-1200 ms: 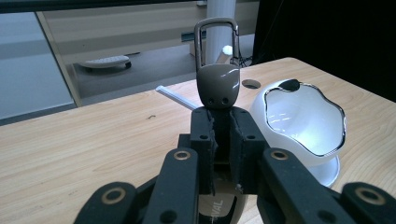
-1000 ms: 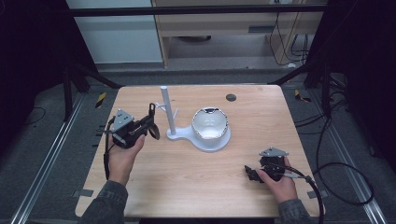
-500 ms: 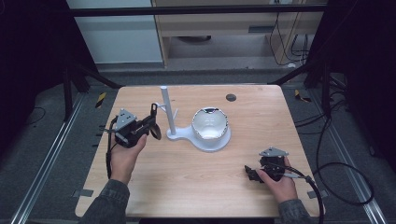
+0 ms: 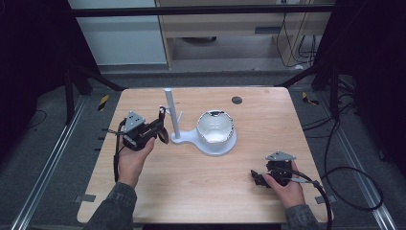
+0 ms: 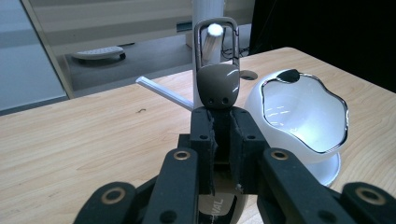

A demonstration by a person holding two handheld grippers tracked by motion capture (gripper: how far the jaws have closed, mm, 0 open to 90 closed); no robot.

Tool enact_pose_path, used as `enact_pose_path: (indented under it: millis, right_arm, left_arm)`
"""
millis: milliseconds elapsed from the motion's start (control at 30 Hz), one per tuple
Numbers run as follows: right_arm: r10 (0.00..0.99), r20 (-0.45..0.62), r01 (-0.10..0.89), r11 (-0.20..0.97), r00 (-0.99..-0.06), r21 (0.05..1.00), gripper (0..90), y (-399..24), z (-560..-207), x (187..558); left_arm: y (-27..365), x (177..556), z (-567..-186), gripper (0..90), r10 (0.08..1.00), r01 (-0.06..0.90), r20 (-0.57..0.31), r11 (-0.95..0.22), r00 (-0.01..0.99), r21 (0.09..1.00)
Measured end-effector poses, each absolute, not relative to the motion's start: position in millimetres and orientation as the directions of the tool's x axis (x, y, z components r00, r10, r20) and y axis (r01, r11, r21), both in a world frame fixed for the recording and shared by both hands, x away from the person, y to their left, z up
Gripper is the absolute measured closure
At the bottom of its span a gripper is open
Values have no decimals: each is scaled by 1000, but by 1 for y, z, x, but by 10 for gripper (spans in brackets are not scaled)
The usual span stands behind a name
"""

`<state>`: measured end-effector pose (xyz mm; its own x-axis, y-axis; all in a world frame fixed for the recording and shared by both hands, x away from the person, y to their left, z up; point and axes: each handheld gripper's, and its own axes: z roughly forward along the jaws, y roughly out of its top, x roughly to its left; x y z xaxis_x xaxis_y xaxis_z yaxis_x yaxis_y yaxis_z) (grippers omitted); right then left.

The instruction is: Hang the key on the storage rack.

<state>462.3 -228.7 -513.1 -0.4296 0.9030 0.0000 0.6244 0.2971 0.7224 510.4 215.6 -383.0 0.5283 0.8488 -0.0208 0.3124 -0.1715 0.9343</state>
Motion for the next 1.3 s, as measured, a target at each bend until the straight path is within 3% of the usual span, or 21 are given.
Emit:
enact_pose_path:
  millis: [1300]
  right_arm:
    - [902, -1, 623, 299, -432, 722, 6, -229, -513, 462]
  left_arm:
    - [198, 532, -405, 801, 862, 322, -57, -126, 503, 938]
